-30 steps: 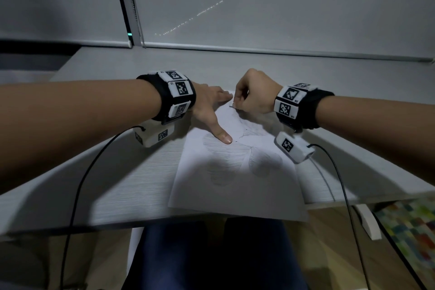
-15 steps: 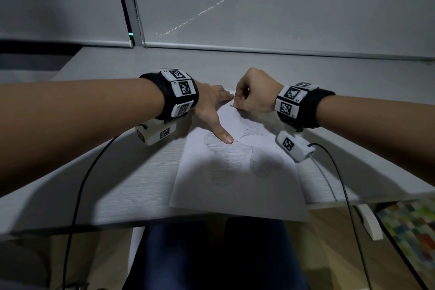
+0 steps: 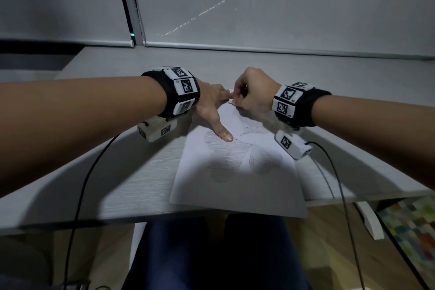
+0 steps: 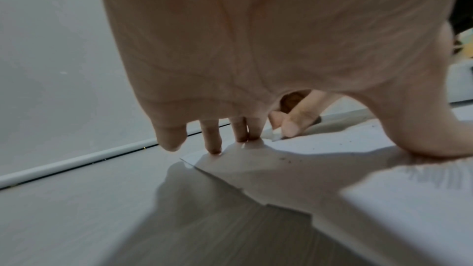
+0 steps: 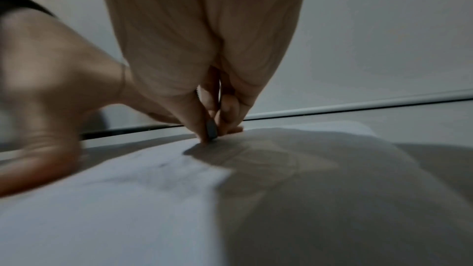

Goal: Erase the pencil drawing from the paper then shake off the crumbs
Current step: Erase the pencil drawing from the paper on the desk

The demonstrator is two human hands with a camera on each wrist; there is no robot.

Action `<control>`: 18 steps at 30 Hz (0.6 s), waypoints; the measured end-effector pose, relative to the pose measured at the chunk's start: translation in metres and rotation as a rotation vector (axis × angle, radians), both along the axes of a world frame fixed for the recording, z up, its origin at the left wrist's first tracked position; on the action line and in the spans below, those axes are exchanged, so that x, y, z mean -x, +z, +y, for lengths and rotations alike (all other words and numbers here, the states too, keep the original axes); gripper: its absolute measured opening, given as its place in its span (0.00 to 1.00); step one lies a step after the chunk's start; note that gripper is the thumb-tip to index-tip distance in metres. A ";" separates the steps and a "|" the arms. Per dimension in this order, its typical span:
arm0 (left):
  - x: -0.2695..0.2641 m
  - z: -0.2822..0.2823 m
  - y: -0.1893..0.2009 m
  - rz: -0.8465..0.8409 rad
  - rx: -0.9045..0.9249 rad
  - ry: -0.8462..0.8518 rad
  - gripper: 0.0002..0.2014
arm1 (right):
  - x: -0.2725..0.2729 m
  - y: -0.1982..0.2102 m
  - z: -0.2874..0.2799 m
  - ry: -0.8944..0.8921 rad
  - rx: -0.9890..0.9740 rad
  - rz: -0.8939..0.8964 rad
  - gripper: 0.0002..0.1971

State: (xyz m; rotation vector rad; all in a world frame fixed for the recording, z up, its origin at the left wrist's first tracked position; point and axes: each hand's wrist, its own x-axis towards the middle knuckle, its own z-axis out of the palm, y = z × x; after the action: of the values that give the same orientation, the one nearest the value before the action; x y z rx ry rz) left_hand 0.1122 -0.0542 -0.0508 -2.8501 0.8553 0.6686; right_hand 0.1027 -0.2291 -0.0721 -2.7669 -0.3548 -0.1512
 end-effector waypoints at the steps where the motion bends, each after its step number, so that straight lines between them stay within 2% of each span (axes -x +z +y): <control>1: 0.001 0.000 0.000 0.001 0.003 0.001 0.68 | 0.003 -0.001 0.002 0.029 -0.009 0.005 0.04; 6: 0.005 -0.001 0.004 0.006 0.053 -0.004 0.54 | 0.024 -0.005 0.009 0.189 -0.017 0.071 0.03; 12: 0.007 -0.002 0.008 0.007 -0.021 -0.030 0.63 | 0.007 -0.003 -0.017 -0.002 -0.003 0.018 0.05; 18: 0.003 -0.006 0.009 -0.001 -0.087 -0.043 0.67 | 0.029 -0.001 -0.017 0.152 -0.016 0.102 0.03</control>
State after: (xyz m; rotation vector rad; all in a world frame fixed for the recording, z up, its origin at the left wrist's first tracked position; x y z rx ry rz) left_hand 0.1092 -0.0606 -0.0420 -2.7470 0.8631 0.6820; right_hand 0.0736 -0.2458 -0.0729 -2.7058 -0.5327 0.0241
